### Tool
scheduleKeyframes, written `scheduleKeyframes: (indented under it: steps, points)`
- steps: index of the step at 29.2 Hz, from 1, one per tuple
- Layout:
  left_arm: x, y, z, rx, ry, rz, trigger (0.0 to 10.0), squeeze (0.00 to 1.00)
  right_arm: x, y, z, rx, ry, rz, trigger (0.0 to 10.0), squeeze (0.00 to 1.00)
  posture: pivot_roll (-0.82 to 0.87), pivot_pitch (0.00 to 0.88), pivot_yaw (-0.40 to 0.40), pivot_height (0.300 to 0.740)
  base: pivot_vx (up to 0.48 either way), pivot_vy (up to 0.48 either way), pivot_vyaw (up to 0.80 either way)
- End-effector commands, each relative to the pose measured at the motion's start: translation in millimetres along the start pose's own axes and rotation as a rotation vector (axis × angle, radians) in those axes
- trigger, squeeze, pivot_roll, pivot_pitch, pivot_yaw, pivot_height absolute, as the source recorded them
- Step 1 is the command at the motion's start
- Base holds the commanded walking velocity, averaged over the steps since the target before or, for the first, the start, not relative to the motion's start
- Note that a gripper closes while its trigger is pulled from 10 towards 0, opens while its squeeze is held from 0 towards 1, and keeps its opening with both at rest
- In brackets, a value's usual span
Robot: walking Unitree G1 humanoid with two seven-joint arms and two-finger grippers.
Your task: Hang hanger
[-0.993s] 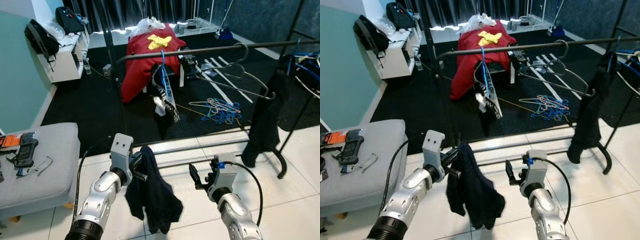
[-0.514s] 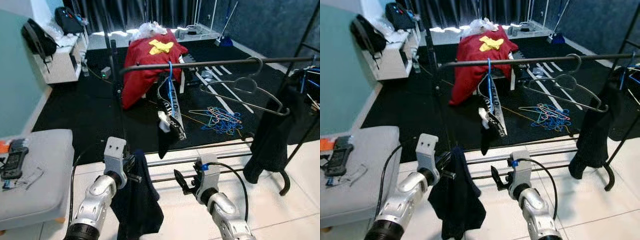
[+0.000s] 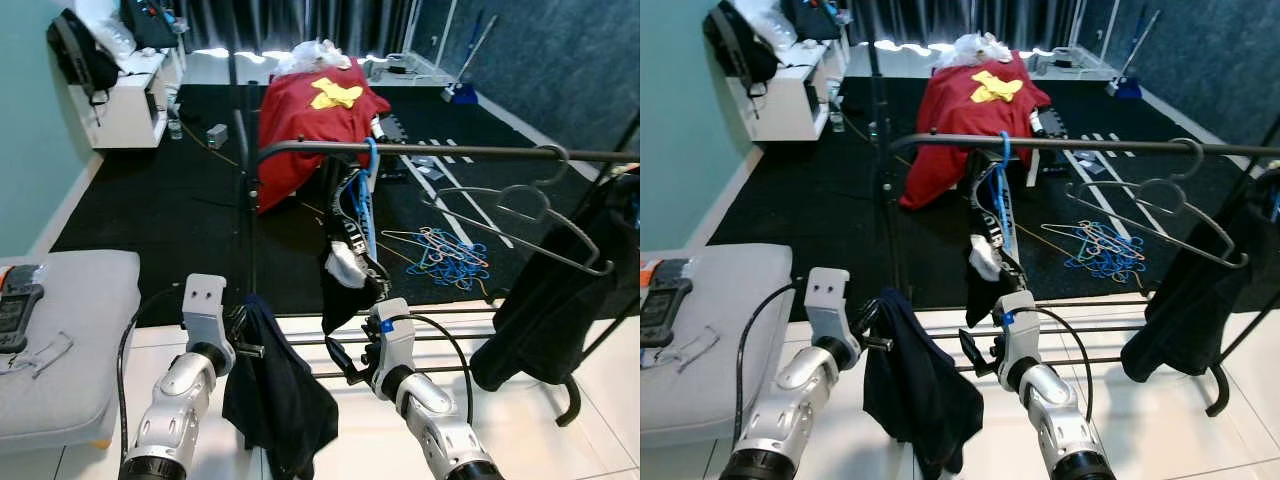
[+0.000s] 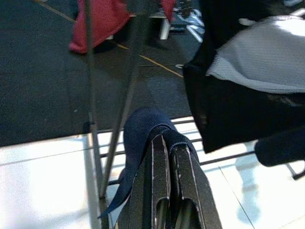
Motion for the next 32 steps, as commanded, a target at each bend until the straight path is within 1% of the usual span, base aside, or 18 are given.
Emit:
scheduleKeyframes:
  steps: [1, 2, 6, 15, 20, 32]
  points:
    - [-2.4, 1.0, 5.2, -0.019, 0.01, -0.003, 10.0, 0.0, -3.4, 0.7, -1.4, 0.002, 0.003, -0.008, 10.0, 0.0, 0.0, 0.04, -0.056, 0.74, 0.0, -0.304, 0.0]
    - [-5.6, 0.4, 5.0, -0.016, 0.004, -0.009, 10.0, 0.0, -2.8, 0.2, 0.5, 0.0, 0.056, -0.001, 10.0, 0.0, -0.01, 0.043, -0.047, 0.74, 0.0, -0.345, 0.0]
    - [-9.0, -1.2, 5.6, -0.014, 0.004, -0.02, 10.0, 0.0, -1.8, 0.2, -1.0, 0.006, 0.069, -0.005, 10.0, 0.0, -0.02, 0.041, -0.03, 0.74, 0.0, -0.393, 0.25]
    - [-16.6, -8.1, 7.2, -0.005, 0.004, -0.047, 10.0, 0.0, -6.3, 4.7, -4.3, 0.007, 0.07, -0.032, 10.0, 0.0, -0.04, 0.04, 0.0, 0.74, 0.0, -0.437, 0.7]
    - [-20.8, -9.5, 6.8, 0.0, 0.009, -0.057, 10.0, 0.0, -16.2, 9.5, -3.6, -0.012, 0.015, -0.076, 10.0, 0.0, -0.05, 0.038, 0.009, 0.74, 0.0, -0.443, 0.0]
    - [-23.9, -13.0, 4.7, 0.007, 0.013, -0.068, 10.0, 0.0, -13.7, 12.3, -5.3, -0.011, 0.027, -0.061, 10.0, 0.0, -0.06, 0.021, 0.017, 0.74, 0.0, -0.444, 0.0]
Point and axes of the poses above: a point about 5 cm out from each wrist's last joint towards the gripper, its own y axis pointing back from the gripper into the wrist, its own z axis along the axis of the wrist's last joint, x = y × z, the point moved 5 cm from there along -y, pointing out of the wrist towards the gripper, and after that the axes turned 1 degree about y, right-handed, at the moved point
